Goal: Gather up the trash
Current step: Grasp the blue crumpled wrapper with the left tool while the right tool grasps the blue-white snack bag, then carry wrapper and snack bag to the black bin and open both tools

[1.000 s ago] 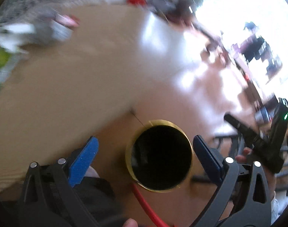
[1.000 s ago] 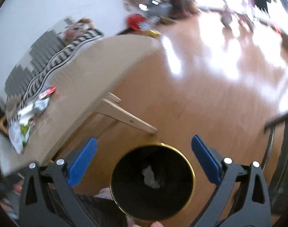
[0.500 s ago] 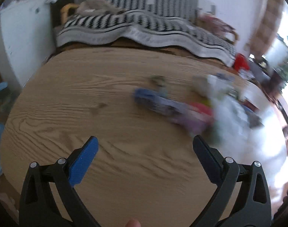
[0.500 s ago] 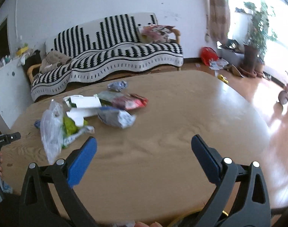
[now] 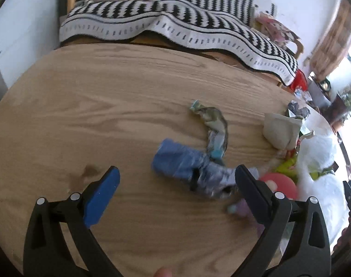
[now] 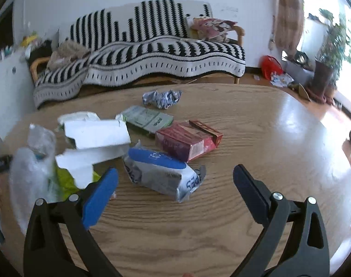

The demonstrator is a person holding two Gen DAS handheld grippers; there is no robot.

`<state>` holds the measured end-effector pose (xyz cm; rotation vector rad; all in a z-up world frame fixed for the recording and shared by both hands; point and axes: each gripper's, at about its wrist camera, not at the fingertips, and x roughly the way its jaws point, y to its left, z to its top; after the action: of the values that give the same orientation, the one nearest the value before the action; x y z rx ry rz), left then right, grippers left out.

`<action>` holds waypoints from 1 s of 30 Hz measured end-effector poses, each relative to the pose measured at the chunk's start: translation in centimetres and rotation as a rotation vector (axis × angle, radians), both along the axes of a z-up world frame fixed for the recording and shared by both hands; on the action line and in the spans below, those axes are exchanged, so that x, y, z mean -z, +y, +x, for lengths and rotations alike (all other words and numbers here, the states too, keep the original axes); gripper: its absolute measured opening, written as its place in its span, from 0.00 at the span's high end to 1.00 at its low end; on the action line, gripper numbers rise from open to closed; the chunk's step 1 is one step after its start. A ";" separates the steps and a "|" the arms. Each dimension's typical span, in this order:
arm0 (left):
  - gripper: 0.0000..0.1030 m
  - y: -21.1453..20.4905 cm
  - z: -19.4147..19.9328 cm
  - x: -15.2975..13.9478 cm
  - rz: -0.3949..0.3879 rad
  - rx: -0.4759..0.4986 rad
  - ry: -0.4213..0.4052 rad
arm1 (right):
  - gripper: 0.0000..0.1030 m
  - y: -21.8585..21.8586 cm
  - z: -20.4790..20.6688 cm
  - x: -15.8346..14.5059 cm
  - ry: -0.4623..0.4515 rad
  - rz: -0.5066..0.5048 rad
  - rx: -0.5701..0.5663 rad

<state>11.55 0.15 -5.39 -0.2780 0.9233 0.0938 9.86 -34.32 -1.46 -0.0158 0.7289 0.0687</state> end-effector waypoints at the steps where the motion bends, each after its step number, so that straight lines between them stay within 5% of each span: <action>1: 0.06 0.0 0.0 0.3 0.014 0.004 0.001 | 0.10 0.0 0.5 0.4 0.009 -0.016 -0.003; 6: 0.06 -0.2 1.2 0.8 0.006 0.025 -0.003 | 0.37 -0.6 2.3 2.3 0.068 0.019 -0.013; 8: 0.06 -0.5 1.6 1.0 0.059 0.041 0.002 | 0.40 -0.5 2.6 2.7 0.068 0.031 -0.009; 13: 0.09 -0.3 1.4 1.1 0.051 0.060 -0.027 | 0.60 -0.3 2.3 3.0 0.072 0.056 -0.020; 20: 0.56 -1.1 1.0 0.6 0.026 0.168 -0.034 | 0.65 -0.6 1.4 3.1 0.091 0.145 -0.040; 25: 0.72 -0.5 0.4 0.2 -0.037 0.167 -0.055 | 0.66 -0.3 0.8 3.0 0.092 0.148 -0.042; 30: 0.75 0.4 -0.2 -0.6 -0.023 0.134 -0.088 | 0.68 -0.4 0.3 2.5 0.064 0.145 -0.006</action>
<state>11.35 0.51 -4.75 -0.2386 0.8537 -0.0520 10.18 -34.72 -3.92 0.1230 0.7861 0.1279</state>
